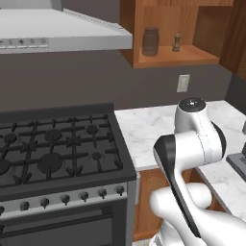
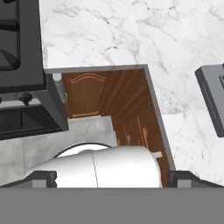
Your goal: Pick the jar and candle from the dining table and place them in the open cabinet. Close the cabinet after placing the objects.
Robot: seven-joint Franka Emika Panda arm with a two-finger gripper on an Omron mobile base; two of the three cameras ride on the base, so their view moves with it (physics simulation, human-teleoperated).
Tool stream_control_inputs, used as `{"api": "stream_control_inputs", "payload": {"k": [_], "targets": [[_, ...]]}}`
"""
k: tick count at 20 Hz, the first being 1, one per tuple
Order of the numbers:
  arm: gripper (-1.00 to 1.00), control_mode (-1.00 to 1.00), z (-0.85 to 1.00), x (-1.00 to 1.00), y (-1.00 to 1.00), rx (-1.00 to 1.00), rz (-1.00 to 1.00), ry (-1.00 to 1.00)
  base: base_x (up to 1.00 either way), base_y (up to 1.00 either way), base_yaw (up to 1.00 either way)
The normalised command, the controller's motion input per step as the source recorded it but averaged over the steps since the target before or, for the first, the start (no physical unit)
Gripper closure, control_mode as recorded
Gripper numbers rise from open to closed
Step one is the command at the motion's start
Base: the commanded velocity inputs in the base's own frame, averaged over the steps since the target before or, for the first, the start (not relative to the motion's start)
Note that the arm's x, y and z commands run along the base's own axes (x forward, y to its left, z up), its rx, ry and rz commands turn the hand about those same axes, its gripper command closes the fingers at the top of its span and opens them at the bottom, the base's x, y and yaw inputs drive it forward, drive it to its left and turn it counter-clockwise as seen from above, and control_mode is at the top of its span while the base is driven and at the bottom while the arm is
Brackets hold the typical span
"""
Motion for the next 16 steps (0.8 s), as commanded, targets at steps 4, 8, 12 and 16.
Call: {"api": "stream_control_inputs", "payload": {"k": [4, 8, 12, 16], "targets": [[-1.00, 1.00, 0.00, 0.00, 0.00, 0.00, 0.00, 0.00, -0.57, 0.00, 0.00], [-1.00, 1.00, 0.00, 0.00, 0.00, 0.00, 0.00, 0.00, -0.46, 0.00, 0.00], [-1.00, 1.00, 0.00, 0.00, 0.00, 0.00, 0.00, 0.00, -0.33, 0.22, 0.04], [-1.00, 1.00, 0.00, 0.00, 0.00, 0.00, 0.00, 0.00, -0.26, 0.50, 0.03]]}}
